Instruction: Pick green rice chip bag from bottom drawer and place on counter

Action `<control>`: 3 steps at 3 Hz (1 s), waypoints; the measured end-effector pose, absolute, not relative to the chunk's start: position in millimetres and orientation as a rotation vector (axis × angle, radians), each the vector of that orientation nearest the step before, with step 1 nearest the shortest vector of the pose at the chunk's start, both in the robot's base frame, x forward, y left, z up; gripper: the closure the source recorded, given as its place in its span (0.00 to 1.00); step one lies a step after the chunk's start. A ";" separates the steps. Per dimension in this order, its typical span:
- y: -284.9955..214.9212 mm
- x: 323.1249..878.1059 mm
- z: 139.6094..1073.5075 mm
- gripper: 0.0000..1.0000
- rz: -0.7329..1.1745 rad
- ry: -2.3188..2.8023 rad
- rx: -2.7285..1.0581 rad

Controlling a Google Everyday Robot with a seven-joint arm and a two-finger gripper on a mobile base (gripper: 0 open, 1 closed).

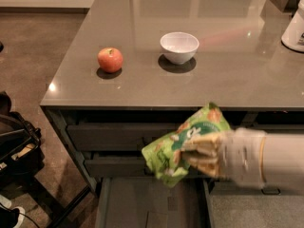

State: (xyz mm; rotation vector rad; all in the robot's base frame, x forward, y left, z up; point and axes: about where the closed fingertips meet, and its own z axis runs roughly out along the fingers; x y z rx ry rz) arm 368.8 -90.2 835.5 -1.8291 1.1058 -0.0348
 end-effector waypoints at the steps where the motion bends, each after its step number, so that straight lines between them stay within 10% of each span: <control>1: -100.1 413.9 879.1 1.00 -0.111 1.016 -1.926; 3: -61.3 477.1 947.9 1.00 -0.133 0.809 -1.963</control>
Offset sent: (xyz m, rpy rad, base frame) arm 0.1631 0.0318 0.1378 -0.1001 -0.2093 0.2909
